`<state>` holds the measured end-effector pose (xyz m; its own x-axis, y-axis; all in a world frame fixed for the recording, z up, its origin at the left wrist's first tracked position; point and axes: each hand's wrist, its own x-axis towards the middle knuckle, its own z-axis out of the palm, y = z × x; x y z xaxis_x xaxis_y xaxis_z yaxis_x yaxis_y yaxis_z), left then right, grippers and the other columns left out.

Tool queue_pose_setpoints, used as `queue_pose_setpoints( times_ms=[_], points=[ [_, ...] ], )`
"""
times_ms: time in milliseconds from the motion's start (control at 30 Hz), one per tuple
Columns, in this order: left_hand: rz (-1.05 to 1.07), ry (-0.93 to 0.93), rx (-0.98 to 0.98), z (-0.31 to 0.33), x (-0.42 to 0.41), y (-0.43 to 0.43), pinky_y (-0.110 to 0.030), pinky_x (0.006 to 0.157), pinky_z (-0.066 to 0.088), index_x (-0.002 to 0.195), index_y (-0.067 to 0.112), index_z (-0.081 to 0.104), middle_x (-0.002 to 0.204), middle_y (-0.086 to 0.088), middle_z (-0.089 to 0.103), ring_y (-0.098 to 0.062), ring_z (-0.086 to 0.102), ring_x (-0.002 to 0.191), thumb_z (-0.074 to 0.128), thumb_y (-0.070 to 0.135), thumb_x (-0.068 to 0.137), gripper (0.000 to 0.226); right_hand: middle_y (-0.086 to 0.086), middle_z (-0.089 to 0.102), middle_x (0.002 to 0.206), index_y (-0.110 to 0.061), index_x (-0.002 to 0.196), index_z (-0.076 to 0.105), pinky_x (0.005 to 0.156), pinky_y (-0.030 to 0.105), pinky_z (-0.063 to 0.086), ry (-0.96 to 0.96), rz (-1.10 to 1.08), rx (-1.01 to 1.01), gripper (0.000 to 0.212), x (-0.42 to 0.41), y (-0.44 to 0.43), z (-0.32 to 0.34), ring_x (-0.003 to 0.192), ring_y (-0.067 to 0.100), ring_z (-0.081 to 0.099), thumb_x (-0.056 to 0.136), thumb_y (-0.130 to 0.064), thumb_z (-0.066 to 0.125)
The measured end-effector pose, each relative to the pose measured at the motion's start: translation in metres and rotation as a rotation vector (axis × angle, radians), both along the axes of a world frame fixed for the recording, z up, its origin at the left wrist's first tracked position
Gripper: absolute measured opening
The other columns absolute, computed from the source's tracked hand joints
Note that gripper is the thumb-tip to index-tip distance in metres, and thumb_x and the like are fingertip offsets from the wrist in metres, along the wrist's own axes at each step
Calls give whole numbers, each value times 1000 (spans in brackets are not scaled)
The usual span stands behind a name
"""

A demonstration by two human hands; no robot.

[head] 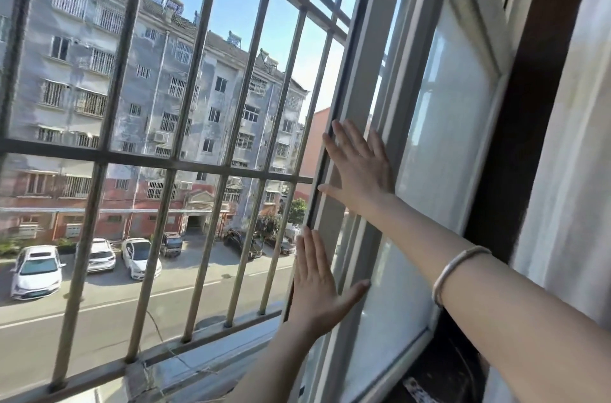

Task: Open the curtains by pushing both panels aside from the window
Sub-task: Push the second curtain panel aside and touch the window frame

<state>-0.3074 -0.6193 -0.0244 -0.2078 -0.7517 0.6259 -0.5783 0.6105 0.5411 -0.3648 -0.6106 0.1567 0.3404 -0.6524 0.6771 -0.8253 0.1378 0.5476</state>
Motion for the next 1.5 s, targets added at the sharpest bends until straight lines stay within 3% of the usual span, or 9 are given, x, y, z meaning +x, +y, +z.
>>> queue_pose_setpoints(
  times_ms=[333,433,567,667,767,833,1033,1333,1500],
  points=[
    [-98,-91,100,17,8,5,-34,112,-15,136,13,-29,139,0,-39,-19,-33,133,29,85,59,120,8,-17,154,-13,143,-13,112,49,-11,97,-235,5,90,4,-2,3,142,21,-14,83,-67,27],
    [-93,-87,93,15,16,15,-31,112,-15,139,13,-24,143,1,-35,-16,-31,135,17,95,47,130,8,-18,154,-14,143,-16,112,48,-12,70,-228,22,90,5,0,4,142,21,-15,84,-66,28],
    [-12,-105,109,15,44,21,-36,116,-11,141,12,-22,146,-1,-32,-16,-27,137,5,96,39,134,8,-11,155,-19,144,-12,112,47,-10,-103,-82,91,85,16,13,5,143,22,-10,86,-59,37],
    [38,-123,148,17,70,30,-36,115,-10,141,11,-21,148,-4,-29,-17,-24,138,22,90,56,124,6,-8,156,-22,145,-8,114,47,-6,-264,36,147,81,27,23,-2,143,24,-9,87,-54,40],
    [92,-173,131,16,98,45,-35,115,-9,140,12,-22,146,-3,-31,-15,-24,137,16,92,52,125,4,-2,157,-24,146,-4,114,48,1,-461,136,190,80,48,31,-10,143,28,-5,87,-54,41],
    [143,-153,127,13,120,57,-35,116,-7,141,12,-19,152,-4,-23,-18,-19,140,29,83,66,114,4,0,157,-26,145,-5,114,47,4,-550,200,227,80,65,38,-16,143,29,-3,87,-54,41],
    [292,-186,128,0,182,95,-31,112,-7,142,13,-17,154,-4,-18,-16,-13,142,38,73,75,105,2,2,156,-28,144,-14,114,49,10,-597,300,292,83,106,60,-43,143,28,3,86,-56,39],
    [509,-200,122,9,237,174,-43,119,9,145,12,-4,157,-8,0,-22,2,144,47,67,76,102,7,18,151,-23,145,-4,106,45,30,-663,480,385,81,148,106,-64,135,32,21,86,-55,41],
    [642,-206,105,14,240,227,-45,118,15,145,11,-2,156,-10,5,-24,8,143,49,65,76,101,8,10,154,-23,145,-8,107,50,31,-716,588,512,79,154,139,-78,139,35,13,88,-54,38]
  ],
)
